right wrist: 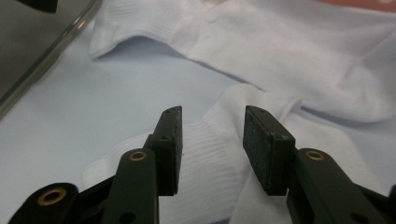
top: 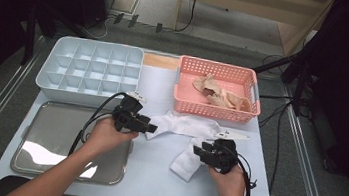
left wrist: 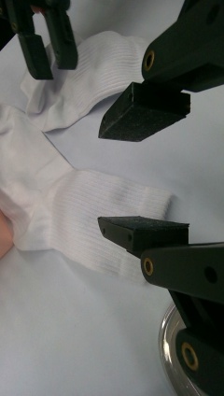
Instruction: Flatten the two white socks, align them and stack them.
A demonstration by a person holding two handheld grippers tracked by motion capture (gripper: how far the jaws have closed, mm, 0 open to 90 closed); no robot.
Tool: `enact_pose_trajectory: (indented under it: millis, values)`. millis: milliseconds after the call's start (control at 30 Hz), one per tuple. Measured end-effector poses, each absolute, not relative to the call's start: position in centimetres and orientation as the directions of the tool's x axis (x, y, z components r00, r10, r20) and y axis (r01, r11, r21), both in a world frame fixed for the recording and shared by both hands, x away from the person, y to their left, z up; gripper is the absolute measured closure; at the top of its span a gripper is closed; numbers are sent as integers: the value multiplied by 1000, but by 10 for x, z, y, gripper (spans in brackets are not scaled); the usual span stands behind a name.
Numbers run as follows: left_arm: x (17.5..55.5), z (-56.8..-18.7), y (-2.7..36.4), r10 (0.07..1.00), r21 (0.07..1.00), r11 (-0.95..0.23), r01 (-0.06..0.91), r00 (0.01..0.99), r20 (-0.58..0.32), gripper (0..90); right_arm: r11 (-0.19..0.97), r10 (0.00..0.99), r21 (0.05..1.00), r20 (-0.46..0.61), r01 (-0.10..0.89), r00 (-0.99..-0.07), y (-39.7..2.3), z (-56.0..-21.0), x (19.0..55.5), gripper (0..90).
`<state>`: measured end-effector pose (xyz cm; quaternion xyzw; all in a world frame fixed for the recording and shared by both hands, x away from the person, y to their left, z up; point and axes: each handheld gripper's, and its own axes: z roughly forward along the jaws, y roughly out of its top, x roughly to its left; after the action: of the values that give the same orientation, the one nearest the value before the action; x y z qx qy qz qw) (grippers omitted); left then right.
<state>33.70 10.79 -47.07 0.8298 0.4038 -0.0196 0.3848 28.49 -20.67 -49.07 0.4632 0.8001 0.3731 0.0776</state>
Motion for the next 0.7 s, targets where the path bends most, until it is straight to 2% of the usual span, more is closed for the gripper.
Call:
enact_pose_trajectory:
  millis: [233, 467, 567, 667, 700]
  values:
    - [338, -472, 107, 656, 623, -371, 689, 669, -349, 513, 363, 800, 649, 151, 669, -581, -199, -503, 283, 516]
    - [338, -473, 106, 654, 620, -378, 687, 672, -347, 513, 390, 804, 626, 126, 675, -581, -195, -509, 283, 494]
    - [338, -474, 106, 656, 619, -379, 688, 671, -344, 513, 401, 806, 626, 105, 668, -582, -193, -510, 282, 524]
    - [338, -474, 106, 659, 620, -375, 689, 669, -345, 513, 420, 811, 633, 59, 650, -582, -191, -512, 281, 594]
    - [338, -474, 106, 659, 621, -374, 689, 668, -345, 513, 427, 812, 636, 44, 643, -582, -190, -512, 280, 641]
